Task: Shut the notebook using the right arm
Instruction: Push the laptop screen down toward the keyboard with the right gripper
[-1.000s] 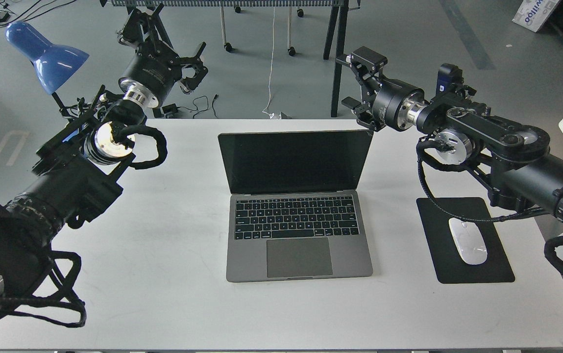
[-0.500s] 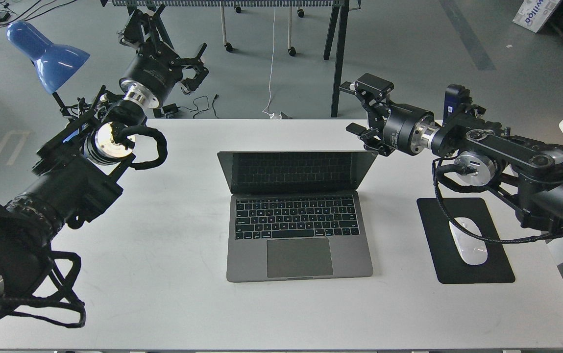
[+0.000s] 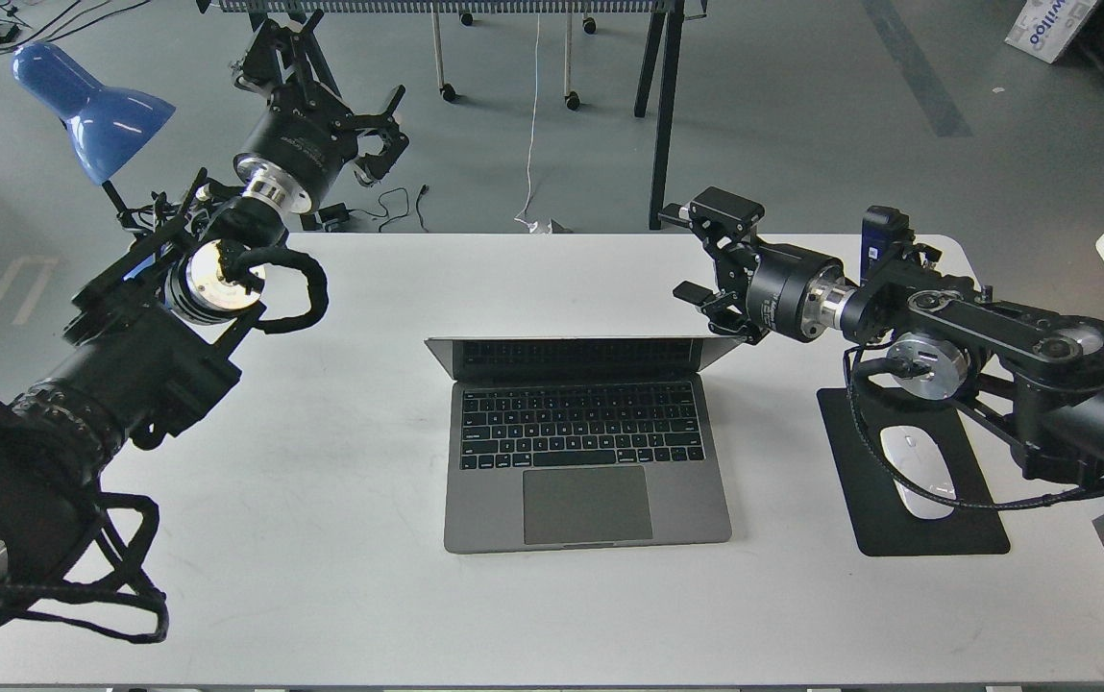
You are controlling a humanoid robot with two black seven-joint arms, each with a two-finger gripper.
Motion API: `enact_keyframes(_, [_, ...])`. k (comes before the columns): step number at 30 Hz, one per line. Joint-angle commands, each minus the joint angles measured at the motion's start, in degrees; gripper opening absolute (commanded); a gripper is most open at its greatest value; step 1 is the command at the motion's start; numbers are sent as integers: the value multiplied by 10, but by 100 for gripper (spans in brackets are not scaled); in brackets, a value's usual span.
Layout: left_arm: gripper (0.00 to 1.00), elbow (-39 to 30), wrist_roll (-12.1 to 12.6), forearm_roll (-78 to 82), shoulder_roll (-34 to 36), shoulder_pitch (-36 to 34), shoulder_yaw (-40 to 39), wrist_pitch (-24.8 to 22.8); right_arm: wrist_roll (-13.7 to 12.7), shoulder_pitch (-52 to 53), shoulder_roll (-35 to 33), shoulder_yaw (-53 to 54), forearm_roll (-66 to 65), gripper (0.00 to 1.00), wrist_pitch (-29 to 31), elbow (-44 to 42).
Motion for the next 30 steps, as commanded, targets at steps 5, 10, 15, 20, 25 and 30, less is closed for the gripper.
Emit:
enact_keyframes(5, [100, 0, 0, 0, 0, 0, 1, 0, 0, -19, -5, 0, -21, 100, 0, 16])
enact_keyframes(10, [100, 0, 0, 0, 0, 0, 1, 0, -1, -33, -6, 0, -22, 100, 0, 28])
enact_keyframes(15, [100, 0, 0, 0, 0, 0, 0, 0, -1, -55, -5, -4, -34, 100, -1, 31])
enact_keyframes(20, [100, 0, 0, 0, 0, 0, 1, 0, 0, -69, -6, -5, -46, 100, -1, 37])
enact_keyframes(25, [100, 0, 0, 0, 0, 0, 0, 0, 0, -81, -5, -5, -47, 100, -1, 37])
enact_keyframes(30, [100, 0, 0, 0, 0, 0, 1, 0, 1, -101, -2, -6, -67, 100, -1, 36])
